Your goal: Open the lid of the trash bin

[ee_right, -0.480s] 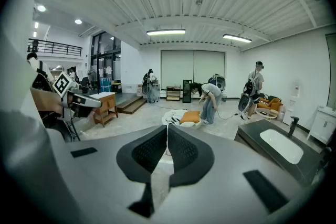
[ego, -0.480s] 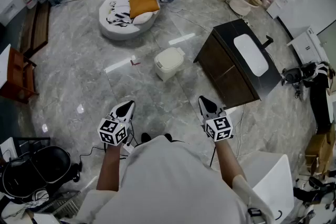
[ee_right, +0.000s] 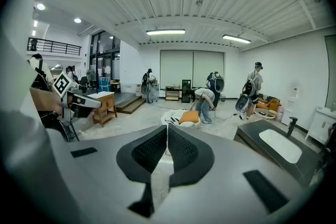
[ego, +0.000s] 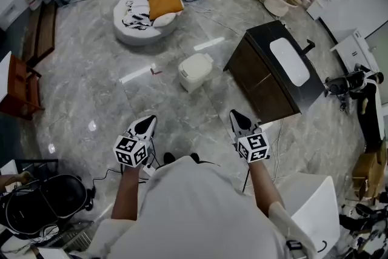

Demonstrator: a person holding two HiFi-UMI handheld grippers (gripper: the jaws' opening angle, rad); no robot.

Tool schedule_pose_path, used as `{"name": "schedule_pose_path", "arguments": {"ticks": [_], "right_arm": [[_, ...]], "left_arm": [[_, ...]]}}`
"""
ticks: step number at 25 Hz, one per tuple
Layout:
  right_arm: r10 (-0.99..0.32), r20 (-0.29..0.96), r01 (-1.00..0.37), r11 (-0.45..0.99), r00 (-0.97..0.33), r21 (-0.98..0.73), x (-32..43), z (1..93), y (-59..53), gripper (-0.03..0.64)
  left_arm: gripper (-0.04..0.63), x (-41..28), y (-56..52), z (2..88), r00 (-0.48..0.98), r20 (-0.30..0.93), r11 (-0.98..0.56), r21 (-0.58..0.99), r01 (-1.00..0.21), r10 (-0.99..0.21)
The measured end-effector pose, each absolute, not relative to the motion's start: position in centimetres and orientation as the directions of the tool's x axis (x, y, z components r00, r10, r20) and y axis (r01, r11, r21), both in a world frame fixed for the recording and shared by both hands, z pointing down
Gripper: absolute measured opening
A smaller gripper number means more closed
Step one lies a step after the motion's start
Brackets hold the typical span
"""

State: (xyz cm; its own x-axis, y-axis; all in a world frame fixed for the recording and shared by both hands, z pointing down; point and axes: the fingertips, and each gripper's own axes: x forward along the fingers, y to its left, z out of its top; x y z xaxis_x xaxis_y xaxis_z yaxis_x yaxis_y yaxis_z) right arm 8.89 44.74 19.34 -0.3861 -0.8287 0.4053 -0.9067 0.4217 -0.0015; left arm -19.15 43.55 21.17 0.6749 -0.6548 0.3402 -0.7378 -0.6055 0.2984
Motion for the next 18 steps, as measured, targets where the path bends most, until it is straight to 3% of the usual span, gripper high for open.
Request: {"name": "schedule_pose_path", "arguments": {"ticks": [18], "right_arm": [[-0.838, 0.427, -0.926, 0.376, -0.34, 0.001, 5.6, 19.7, 45.1, 0.032]], "left_arm": [[0.018, -22.3, 43.3, 22.3, 0.709, 0.343, -0.633, 0.32, -0.705, -0.616]]}}
